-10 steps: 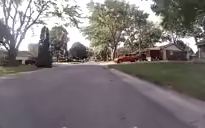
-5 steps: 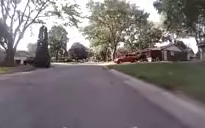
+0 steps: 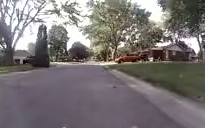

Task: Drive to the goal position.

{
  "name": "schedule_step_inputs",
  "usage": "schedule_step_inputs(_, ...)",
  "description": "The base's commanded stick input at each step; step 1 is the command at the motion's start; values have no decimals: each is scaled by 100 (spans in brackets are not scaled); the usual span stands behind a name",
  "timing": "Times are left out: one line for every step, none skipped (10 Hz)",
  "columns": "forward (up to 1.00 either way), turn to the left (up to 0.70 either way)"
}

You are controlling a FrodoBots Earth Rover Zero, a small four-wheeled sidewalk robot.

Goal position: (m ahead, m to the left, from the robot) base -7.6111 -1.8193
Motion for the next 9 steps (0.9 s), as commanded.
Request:
schedule_step_inputs(85, 0)
schedule_step_inputs(85, 0)
schedule_step_inputs(85, 0)
schedule_step_inputs(85, 0)
schedule_step_inputs(85, 0)
schedule_step_inputs(85, 0)
schedule_step_inputs(85, 0)
schedule_step_inputs(85, 0)
schedule_step_inputs(85, 0)
